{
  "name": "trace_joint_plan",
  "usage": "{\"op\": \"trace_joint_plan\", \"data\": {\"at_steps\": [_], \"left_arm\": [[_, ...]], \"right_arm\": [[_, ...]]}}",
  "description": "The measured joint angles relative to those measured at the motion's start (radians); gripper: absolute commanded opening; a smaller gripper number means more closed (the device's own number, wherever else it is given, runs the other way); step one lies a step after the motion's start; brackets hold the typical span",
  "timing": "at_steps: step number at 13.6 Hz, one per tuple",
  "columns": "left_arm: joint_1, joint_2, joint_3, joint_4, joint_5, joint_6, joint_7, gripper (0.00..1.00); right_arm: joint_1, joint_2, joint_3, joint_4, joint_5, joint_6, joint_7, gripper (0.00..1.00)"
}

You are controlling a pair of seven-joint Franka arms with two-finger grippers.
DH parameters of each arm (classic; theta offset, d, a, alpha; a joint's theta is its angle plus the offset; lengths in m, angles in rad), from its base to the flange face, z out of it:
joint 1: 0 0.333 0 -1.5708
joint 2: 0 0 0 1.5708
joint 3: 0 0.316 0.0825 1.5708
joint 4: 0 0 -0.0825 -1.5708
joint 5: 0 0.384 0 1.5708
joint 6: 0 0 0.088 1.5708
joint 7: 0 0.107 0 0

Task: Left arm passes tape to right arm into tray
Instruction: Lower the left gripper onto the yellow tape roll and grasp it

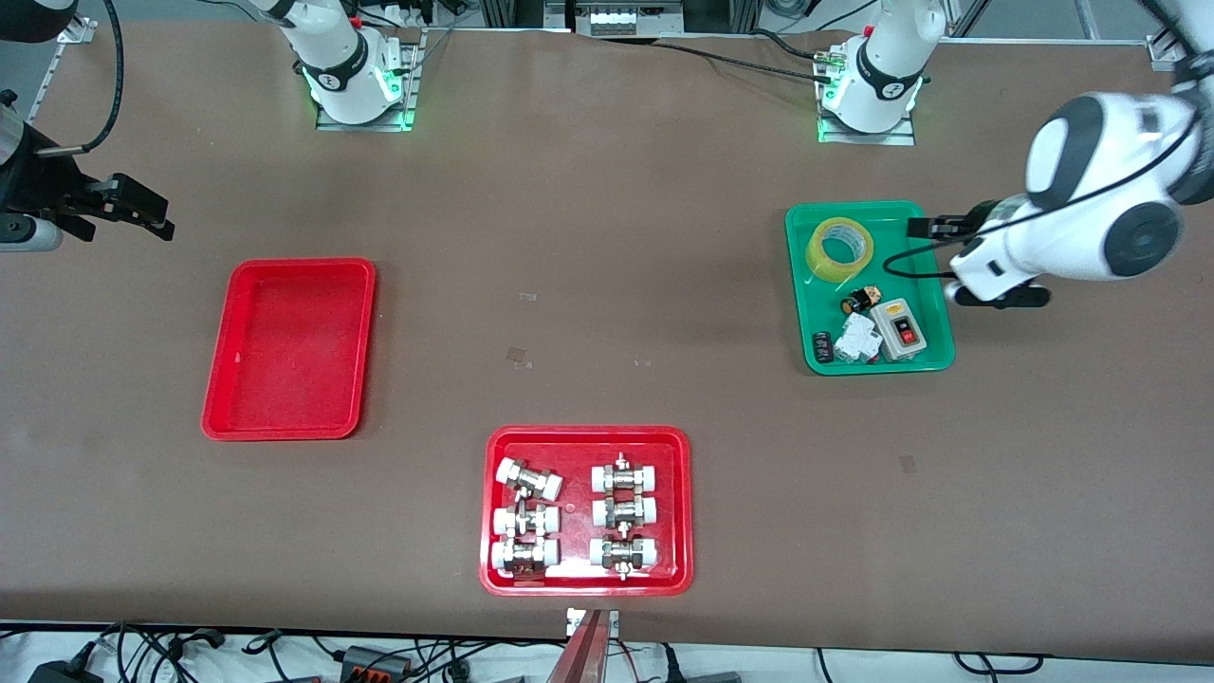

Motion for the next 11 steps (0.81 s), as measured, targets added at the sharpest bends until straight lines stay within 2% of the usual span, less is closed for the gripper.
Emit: {"op": "trace_joint_plan", "data": {"at_steps": [4, 9, 10, 11], "left_arm": [[0.016, 0.009, 0.0, -0.232, -0.042, 0.263, -0.018, 1.0], [0.05, 0.084, -0.002, -0.36, -0.13, 0.482, -0.023, 1.0], [0.05, 0.094, -0.007, -0.374, -0.149, 0.498, -0.023, 0.96], [0.05, 0.1, -0.011, -0.38, -0.162, 0.504, -0.023, 0.85]], "right_arm": [[0.0, 0.01, 0.0, 0.008, 0.0, 0.002, 0.0, 1.0], [0.0, 0.022, 0.0, 0.02, 0.0, 0.002, 0.0, 1.0], [0.0, 0.022, 0.0, 0.02, 0.0, 0.002, 0.0, 1.0], [0.0, 0.022, 0.0, 0.02, 0.0, 0.002, 0.0, 1.0]]}}
